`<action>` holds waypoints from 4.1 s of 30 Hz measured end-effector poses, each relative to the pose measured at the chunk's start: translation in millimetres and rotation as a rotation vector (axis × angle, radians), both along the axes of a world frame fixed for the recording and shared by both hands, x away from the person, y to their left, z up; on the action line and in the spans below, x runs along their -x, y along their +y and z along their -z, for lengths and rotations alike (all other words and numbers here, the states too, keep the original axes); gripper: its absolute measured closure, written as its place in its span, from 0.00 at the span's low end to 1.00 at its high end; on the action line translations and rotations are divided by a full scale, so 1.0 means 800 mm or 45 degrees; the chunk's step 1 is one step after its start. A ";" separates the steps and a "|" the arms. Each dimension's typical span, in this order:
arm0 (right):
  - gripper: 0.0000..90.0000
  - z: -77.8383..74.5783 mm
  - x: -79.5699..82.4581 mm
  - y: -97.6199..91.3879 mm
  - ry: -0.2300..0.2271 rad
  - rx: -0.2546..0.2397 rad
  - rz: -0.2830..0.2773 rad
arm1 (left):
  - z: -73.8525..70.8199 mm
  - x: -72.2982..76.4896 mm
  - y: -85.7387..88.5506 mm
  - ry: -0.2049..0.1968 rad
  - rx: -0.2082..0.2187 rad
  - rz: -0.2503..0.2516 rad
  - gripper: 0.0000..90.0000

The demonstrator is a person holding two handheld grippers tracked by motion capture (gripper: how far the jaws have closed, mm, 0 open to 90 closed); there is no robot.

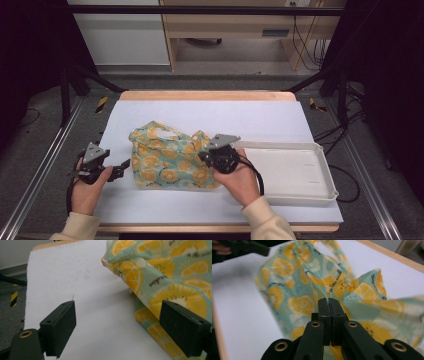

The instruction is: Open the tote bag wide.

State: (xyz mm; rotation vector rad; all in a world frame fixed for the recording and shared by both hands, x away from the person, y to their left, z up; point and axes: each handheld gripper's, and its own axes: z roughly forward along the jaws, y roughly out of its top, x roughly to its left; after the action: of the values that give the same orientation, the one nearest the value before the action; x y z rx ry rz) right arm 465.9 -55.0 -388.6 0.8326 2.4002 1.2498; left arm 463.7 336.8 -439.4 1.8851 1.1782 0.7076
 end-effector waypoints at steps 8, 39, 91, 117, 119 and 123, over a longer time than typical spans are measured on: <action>1.00 0.051 0.054 -0.005 0.100 0.002 -0.106 | -0.040 0.006 -0.016 -0.093 0.009 0.070 0.19; 0.61 0.071 0.063 -0.009 0.131 0.120 -0.046 | 0.002 0.046 -0.081 0.103 -0.016 0.629 0.98; 1.00 0.079 0.061 -0.016 0.145 0.317 -0.192 | 0.020 0.044 -0.064 0.146 -0.191 0.509 0.98; 0.80 0.082 0.071 -0.014 0.103 0.295 -0.199 | 0.025 0.071 -0.052 0.222 -0.242 0.523 0.98; 0.69 0.078 0.071 -0.016 0.096 0.271 -0.178 | 0.026 0.071 -0.051 0.224 -0.244 0.524 0.98; 0.53 0.069 0.072 -0.021 0.085 0.226 -0.174 | 0.028 0.072 -0.050 0.228 -0.244 0.527 0.97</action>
State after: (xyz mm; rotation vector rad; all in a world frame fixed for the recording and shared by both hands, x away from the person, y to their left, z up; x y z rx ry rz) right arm 408.7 -72.1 -443.8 0.6778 2.6140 1.0503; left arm 406.0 296.8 -461.7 2.2992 0.8033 0.4406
